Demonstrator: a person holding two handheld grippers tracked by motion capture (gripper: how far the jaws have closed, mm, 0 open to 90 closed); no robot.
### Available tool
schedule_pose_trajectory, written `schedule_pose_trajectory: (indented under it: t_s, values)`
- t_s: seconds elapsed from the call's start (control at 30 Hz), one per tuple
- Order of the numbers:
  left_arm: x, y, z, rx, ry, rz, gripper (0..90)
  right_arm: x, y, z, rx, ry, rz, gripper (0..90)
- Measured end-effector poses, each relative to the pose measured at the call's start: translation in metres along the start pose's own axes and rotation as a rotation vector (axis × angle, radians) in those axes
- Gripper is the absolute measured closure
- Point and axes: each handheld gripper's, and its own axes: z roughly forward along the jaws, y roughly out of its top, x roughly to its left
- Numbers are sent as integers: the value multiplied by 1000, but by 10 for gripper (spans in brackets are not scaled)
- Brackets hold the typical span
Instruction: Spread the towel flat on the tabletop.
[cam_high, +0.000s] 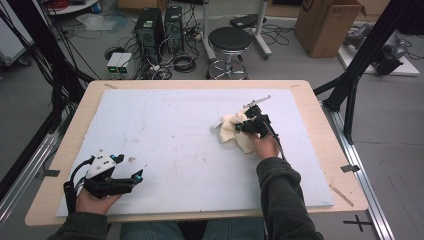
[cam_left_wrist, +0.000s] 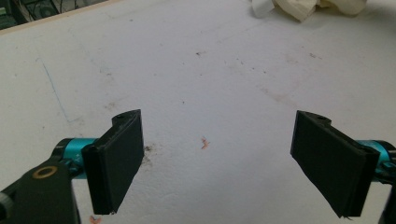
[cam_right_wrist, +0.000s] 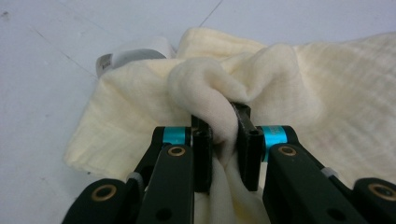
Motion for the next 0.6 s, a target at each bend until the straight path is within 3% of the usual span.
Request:
schedule_pose_trajectory:
  t_s: [0.27, 0.47, 0.6]
  values:
    - [0, 0, 0, -1, -3, 0, 178, -1, 2, -11, -42, 14, 7, 804]
    - [-1, 1, 1, -5, -4, -5, 178, -2, 4, -29, -119, 44, 3, 806]
    - [-1, 1, 1, -6, -3, -7, 178, -2, 5, -36, -139, 51, 1, 806]
